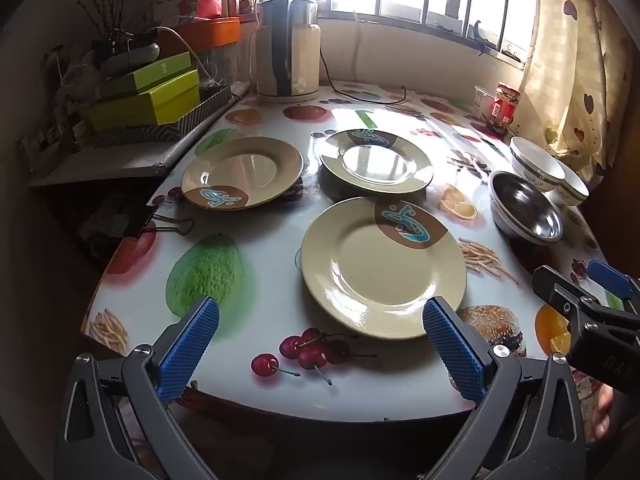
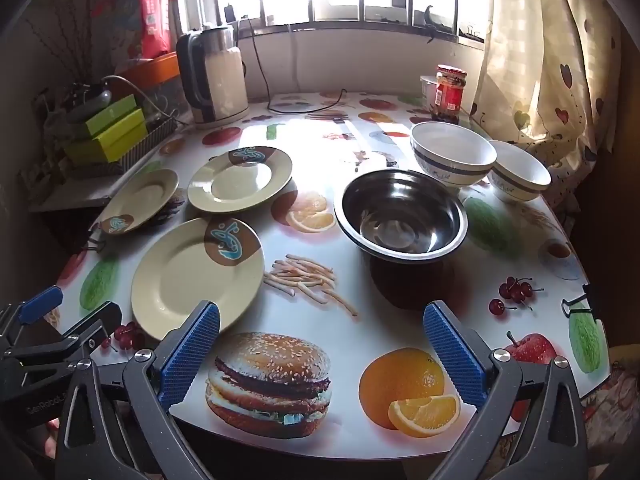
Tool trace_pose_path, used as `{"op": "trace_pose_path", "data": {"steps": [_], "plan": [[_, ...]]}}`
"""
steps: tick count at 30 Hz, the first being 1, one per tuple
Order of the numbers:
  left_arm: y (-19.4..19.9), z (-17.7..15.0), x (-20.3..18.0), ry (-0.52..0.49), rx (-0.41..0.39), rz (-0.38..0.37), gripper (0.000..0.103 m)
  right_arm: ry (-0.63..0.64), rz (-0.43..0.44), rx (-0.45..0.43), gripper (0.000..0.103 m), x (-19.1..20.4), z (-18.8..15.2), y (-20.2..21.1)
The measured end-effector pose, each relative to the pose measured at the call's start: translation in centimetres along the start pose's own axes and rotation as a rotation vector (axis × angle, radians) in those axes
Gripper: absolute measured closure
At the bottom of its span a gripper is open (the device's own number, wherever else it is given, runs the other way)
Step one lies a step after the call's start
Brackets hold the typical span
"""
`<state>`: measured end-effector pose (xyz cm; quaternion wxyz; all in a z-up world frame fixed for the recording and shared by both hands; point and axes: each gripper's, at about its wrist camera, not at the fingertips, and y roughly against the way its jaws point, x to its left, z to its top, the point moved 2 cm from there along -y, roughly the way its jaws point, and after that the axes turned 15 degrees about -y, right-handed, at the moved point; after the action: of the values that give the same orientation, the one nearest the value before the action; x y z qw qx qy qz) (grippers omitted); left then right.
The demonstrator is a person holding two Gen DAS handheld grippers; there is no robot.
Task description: Organize plates and bowls
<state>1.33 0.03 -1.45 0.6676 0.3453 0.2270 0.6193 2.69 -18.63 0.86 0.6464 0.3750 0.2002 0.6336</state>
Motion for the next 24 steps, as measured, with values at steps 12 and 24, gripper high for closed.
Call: {"op": "trace_pose_path", "data": {"steps": [12,24], "plan": [[-0.1,0.4,-0.7,-0.014,-0.001,-0.013,0.001,-0.033,0.047,0.013,0.0,-0.2,0.0,-0.1],[0.1,0.9,-0.8,-0.022,-0.008,0.012,0.001,-0.038,0.064,0.017,0.0,-0.9,0.6,-0.5]]}}
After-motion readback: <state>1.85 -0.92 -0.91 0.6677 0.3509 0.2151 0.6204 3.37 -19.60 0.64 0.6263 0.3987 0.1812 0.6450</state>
